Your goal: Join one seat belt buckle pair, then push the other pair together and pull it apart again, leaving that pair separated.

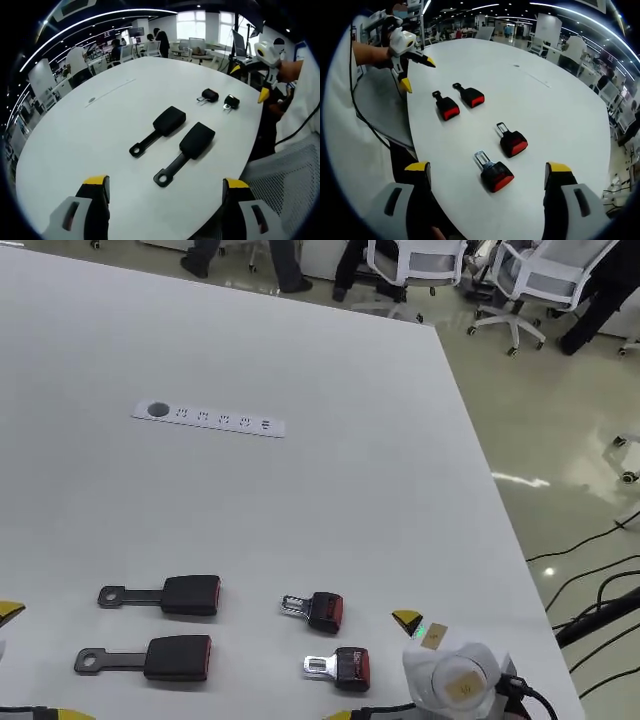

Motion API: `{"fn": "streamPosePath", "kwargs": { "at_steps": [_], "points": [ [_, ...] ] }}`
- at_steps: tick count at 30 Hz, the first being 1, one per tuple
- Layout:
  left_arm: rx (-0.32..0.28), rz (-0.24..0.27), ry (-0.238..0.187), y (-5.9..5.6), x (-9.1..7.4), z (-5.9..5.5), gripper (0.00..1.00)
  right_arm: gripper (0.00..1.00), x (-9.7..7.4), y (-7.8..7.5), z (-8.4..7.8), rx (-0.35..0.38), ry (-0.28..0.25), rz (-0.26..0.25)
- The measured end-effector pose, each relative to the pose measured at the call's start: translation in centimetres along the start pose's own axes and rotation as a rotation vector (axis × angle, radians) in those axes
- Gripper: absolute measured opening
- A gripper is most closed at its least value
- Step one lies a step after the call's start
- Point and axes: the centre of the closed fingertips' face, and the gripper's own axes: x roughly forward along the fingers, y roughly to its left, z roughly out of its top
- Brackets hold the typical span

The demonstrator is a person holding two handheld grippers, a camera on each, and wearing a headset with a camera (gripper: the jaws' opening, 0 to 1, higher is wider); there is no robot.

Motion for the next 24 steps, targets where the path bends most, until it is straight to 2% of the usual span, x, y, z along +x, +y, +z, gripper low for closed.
{"fn": "streamPosePath", "kwargs": {
  "at_steps": [7, 13, 18, 24],
  "points": [
    [-0.003, -0.026, 0.011, -0.6, 0.2, -0.3, 0.92, 0.88, -0.1, 0.2, 0.1, -0.007, -0.006, 0.003],
    [0.015, -0.038, 0.006, -0.8, 0.2, 0.1, 0.91, 0.82, -0.3, 0.1, 0.2, -0.004, -0.015, 0.01],
    [0.058, -0.052, 0.018, -1.0, 0.8, 0.0, 0.9, 0.78, -0.3, 0.1, 0.1, 0.002, -0.023, 0.02],
    [0.108, -0.094, 0.016, -1.7, 1.1, 1.0, 0.84, 0.73, -0.2, 0.0, -0.2, -0.015, -0.01, 0.027]
  ]
}}
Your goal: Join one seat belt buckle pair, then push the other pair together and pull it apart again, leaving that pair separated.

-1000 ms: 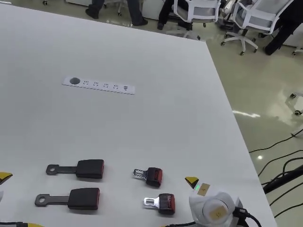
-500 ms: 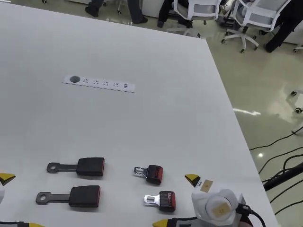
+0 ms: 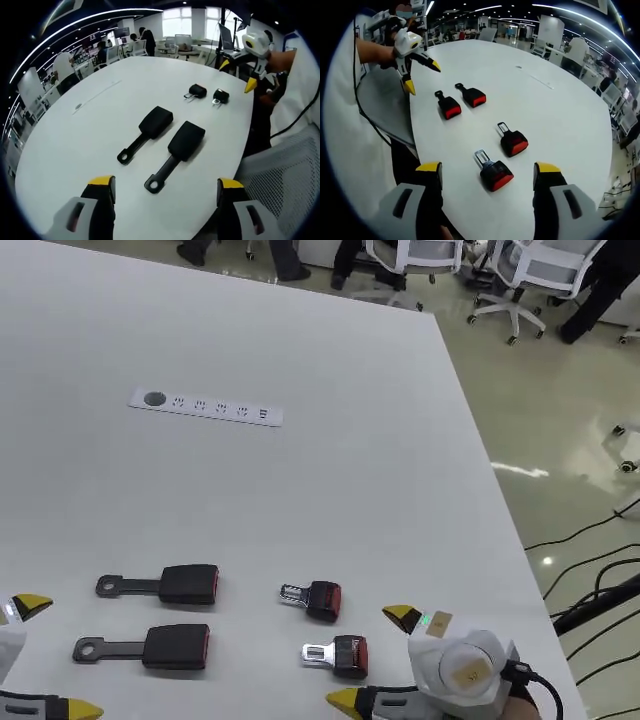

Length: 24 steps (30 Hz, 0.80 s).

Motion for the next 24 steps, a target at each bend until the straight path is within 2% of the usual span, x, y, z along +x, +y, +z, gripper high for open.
{"fn": "streamPosePath", "kwargs": {
  "at_steps": [3, 5, 13, 15, 16, 20, 24],
  "points": [
    [0.023, -0.037, -0.004, -0.4, 0.5, 0.6, 0.78, 0.71, 0.1, -0.1, 0.0, -0.019, -0.003, 0.006],
    [0.034, -0.049, 0.007, -0.5, 0.8, 0.5, 0.75, 0.67, 0.2, -0.1, 0.0, -0.04, -0.004, 0.009],
    [0.113, -0.105, 0.028, -1.2, 2.5, 2.0, 0.72, 0.63, 0.8, -0.2, -0.5, -0.078, 0.019, 0.035],
    [0.142, -0.126, 0.011, -1.6, 2.9, 2.5, 0.7, 0.63, 1.1, -0.4, -0.8, -0.092, 0.029, 0.036],
    [0.145, -0.137, 0.016, -1.9, 3.1, 2.6, 0.68, 0.63, 1.2, -0.5, -0.9, -0.099, 0.035, 0.04],
    [0.223, -0.185, 0.057, -2.9, 4.0, 2.5, 0.62, 0.6, 1.7, -0.7, -1.3, -0.121, 0.056, 0.059],
    [0.25, -0.193, 0.067, -3.0, 5.0, 2.9, 0.6, 0.59, 2.3, -1.0, -1.7, -0.131, 0.077, 0.077]
  ]
}}
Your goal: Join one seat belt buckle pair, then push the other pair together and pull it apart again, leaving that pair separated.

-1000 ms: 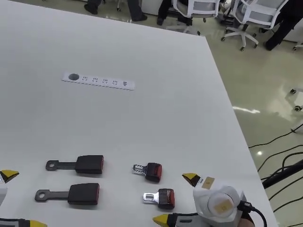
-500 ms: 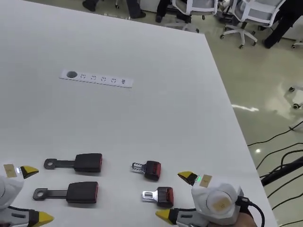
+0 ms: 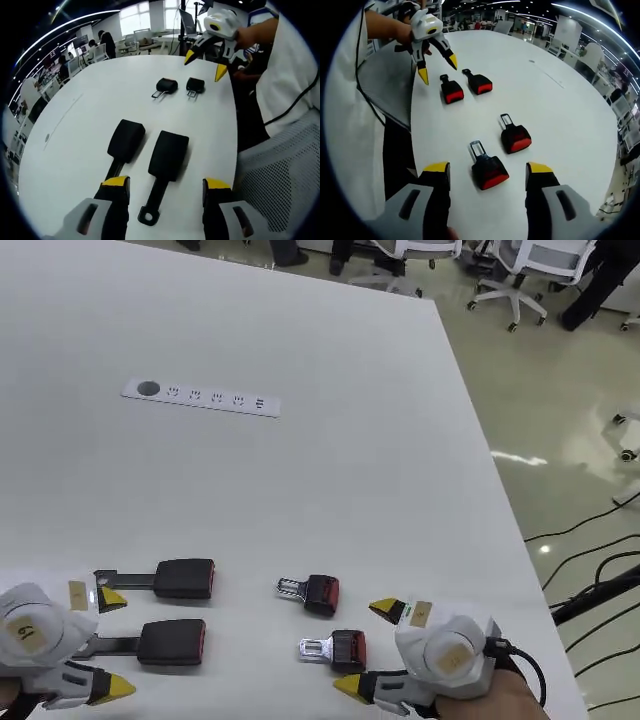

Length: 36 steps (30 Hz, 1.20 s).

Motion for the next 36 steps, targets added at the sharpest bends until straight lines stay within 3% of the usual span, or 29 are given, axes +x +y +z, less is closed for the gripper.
{"fn": "streamPosePath", "kwargs": {
  "at_steps": [8, 11, 15, 19, 22, 26, 29, 32, 33, 36],
  "points": [
    [0.014, -0.038, 0.021, 0.2, 1.5, 0.3, 0.57, 0.52, 1.3, -0.1, -1.0, -0.045, 0.048, 0.063],
    [0.029, -0.073, 0.032, 0.0, 2.1, 0.3, 0.52, 0.46, 1.7, 0.2, -1.6, -0.056, 0.073, 0.102],
    [0.046, -0.106, 0.043, -0.2, 2.7, 0.5, 0.48, 0.46, 2.5, 0.5, -2.1, -0.09, 0.1, 0.147],
    [0.06, -0.13, 0.044, -0.2, 3.1, 0.8, 0.44, 0.46, 3.0, 0.2, -2.7, -0.119, 0.129, 0.151],
    [0.109, -0.141, 0.065, 0.1, 3.6, 0.4, 0.39, 0.43, 3.3, 0.1, -3.6, -0.163, 0.167, 0.168],
    [0.157, -0.148, 0.1, 0.2, 3.9, -0.1, 0.37, 0.42, 3.3, 0.2, -3.9, -0.181, 0.18, 0.18],
    [0.156, -0.161, 0.102, 0.1, 4.1, -0.2, 0.37, 0.41, 3.3, 0.1, -3.9, -0.192, 0.191, 0.189],
    [0.212, -0.168, 0.147, 0.2, 4.4, -1.1, 0.37, 0.39, 3.5, 0.1, -3.9, -0.191, 0.19, 0.217],
    [0.2, -0.177, 0.129, 0.1, 4.4, -0.8, 0.35, 0.38, 3.6, 0.2, -4.0, -0.194, 0.192, 0.223],
    [0.229, -0.193, 0.141, 0.0, 4.3, -0.8, 0.34, 0.37, 3.8, 0.1, -3.6, -0.211, 0.186, 0.23]
  ]
}}
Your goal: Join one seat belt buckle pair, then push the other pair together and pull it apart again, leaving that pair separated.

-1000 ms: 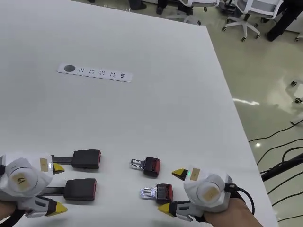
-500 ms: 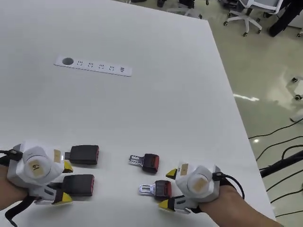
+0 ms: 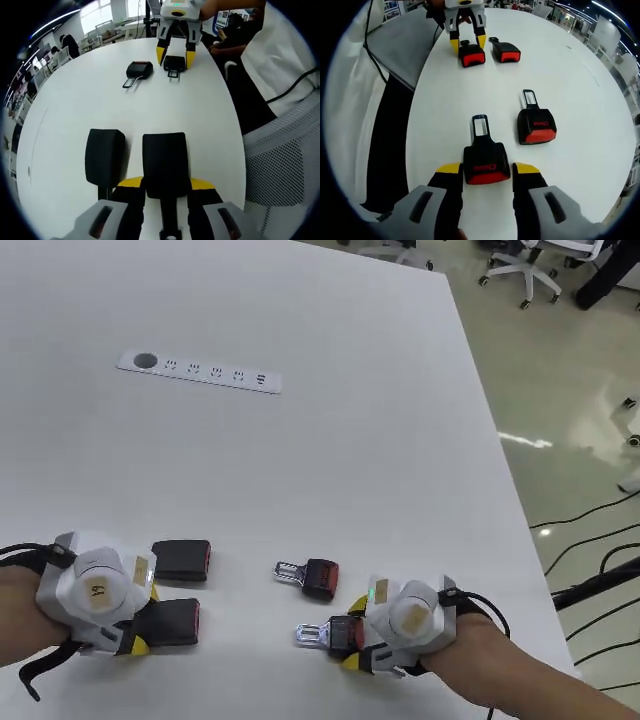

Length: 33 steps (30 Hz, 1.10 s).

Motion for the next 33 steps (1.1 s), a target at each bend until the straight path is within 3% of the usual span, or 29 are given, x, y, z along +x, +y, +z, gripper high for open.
{"fn": "streamPosePath", "kwargs": {
  "at_steps": [4, 14, 33],
  "points": [
    [0.035, -0.015, 0.013, -0.05, -0.04, 0.04, 0.33, 0.34, 0.29, -0.1, 0.04, -0.048, 0.011, 0.022],
    [0.077, -0.033, 0.072, -0.04, 0.07, -0.08, 0.33, 0.36, 0.21, 0.06, -0.01, -0.068, 0.026, 0.043],
    [0.077, -0.036, 0.072, 0.0, 0.18, -0.08, 0.33, 0.33, 0.11, -0.38, -0.19, -0.061, 0.035, 0.046]
  ]
}}
